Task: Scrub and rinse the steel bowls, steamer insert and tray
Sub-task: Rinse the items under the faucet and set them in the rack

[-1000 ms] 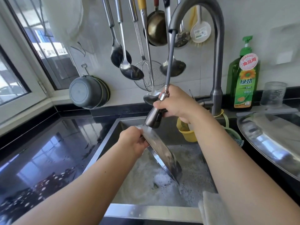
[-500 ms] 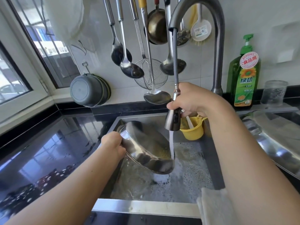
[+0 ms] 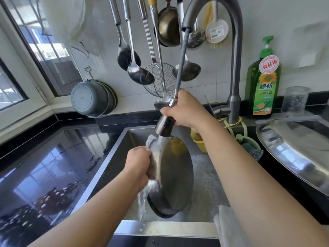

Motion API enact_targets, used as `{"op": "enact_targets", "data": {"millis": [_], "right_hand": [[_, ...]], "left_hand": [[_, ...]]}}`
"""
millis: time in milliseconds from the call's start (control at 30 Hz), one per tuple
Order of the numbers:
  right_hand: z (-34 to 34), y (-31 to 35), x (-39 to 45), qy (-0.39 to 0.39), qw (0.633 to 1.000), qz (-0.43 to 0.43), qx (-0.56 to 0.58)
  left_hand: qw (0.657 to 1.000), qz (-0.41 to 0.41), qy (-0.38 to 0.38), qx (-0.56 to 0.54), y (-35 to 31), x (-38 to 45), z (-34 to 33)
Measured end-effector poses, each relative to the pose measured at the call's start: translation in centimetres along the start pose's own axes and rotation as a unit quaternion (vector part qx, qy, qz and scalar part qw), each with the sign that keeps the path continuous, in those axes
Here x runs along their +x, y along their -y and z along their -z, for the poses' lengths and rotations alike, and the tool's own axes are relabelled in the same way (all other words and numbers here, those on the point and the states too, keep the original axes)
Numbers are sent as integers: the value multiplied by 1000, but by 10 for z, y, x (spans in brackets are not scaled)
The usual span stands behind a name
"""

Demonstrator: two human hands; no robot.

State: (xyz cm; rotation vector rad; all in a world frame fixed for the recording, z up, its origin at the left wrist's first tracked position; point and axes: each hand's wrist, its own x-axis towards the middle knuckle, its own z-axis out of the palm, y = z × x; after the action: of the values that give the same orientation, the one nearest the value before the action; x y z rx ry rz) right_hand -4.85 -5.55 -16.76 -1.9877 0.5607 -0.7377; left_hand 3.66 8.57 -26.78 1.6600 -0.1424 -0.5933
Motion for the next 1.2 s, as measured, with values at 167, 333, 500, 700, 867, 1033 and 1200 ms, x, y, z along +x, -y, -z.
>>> {"op": "enact_targets", "data": {"millis": [167, 333, 500, 700, 867, 1033, 1200], "right_hand": [[4, -12, 6, -46, 996, 9, -73], [19, -23, 11, -66, 988, -12, -137], [26, -25, 11, -48, 988, -25, -142], [11, -19, 10, -37, 998, -4, -50], [-8, -6, 6, 0, 997, -14, 71], [-5, 4, 1, 52, 993, -20, 108], [13, 8, -6, 89, 993, -33, 65]], "left_hand": [[996, -57, -21, 59, -13, -12, 8], [993, -80, -55, 73, -24, -8, 22], [995, -65, -73, 28, -29, -1, 34], [995, -67, -38, 61, -22, 2, 43], [995, -68, -8, 78, -18, 2, 35], [999, -30, 24, 15, -24, 15, 24], [996, 37, 3, -79, -32, 34, 16]]}}
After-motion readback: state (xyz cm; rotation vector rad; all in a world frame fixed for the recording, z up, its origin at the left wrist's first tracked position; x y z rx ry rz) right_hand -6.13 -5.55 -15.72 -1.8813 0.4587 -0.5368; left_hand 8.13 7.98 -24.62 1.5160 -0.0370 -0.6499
